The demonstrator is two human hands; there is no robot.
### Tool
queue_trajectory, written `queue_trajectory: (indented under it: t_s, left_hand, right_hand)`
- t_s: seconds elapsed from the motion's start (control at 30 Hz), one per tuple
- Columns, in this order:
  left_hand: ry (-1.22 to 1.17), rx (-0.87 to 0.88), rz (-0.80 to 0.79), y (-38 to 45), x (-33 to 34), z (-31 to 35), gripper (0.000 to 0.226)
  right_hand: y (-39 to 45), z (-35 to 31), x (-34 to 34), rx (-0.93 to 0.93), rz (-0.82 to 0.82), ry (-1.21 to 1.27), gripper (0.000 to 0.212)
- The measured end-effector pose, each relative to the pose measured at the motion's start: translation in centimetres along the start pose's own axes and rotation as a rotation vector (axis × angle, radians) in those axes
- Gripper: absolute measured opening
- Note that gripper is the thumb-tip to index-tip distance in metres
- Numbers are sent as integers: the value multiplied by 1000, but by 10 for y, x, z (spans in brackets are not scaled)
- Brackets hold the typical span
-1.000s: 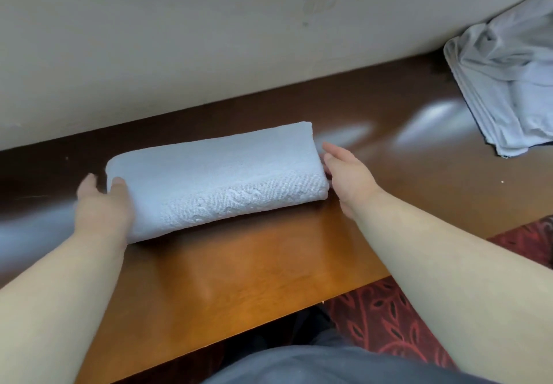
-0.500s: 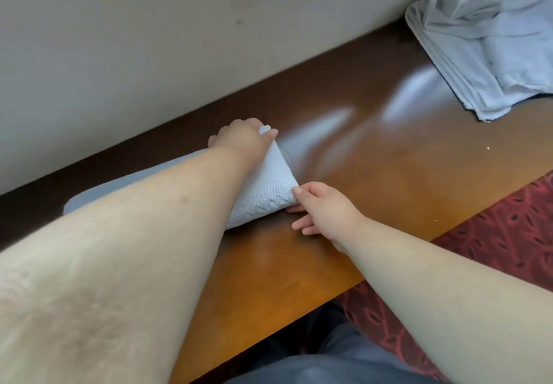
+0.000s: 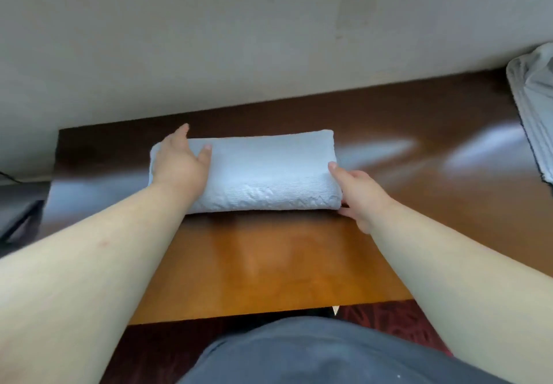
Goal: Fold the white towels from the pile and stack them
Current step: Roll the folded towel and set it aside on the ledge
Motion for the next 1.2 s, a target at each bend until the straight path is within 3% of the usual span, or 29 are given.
queue_trajectory:
  t_s: [0.13, 0.27, 0.43, 0.63, 0.9, 1.03, 1.2]
  left_hand:
    - [-216, -492, -172, -2, -14, -87, 84]
    - [-756, -654, -371, -11, 1, -110, 77]
    - [-833, -570, -534, 3, 3, -109, 81]
    - [-966, -509, -627, 17, -1, -132, 74]
    - [-1049, -480, -440, 76, -81, -237, 36]
    - [-1081, -483, -377, 121, -116, -280, 33]
    - [-1033, -510, -371, 158, -118, -313, 31]
  right_hand:
    - [14, -9, 4, -7, 82, -87, 65]
    - [24, -14, 11, -4, 132, -65, 55]
    - [33, -13, 22, 87, -25, 135, 42]
    - [13, -18, 50, 98, -42, 252, 44]
    - [26, -66, 176, -68, -122, 223, 38]
    - [56, -88, 246, -119, -174, 284, 36]
    - [94, -101, 284, -72, -88, 45, 41]
Point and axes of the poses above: each hand's wrist, its own y-axis towards the middle knuckle, its own x-axis out of the palm, z = x × y, the point moved 4 cm from there along y, towards the middle knuckle, and after that the axes turned 8 degrees about -z, right-handed, at the moved point
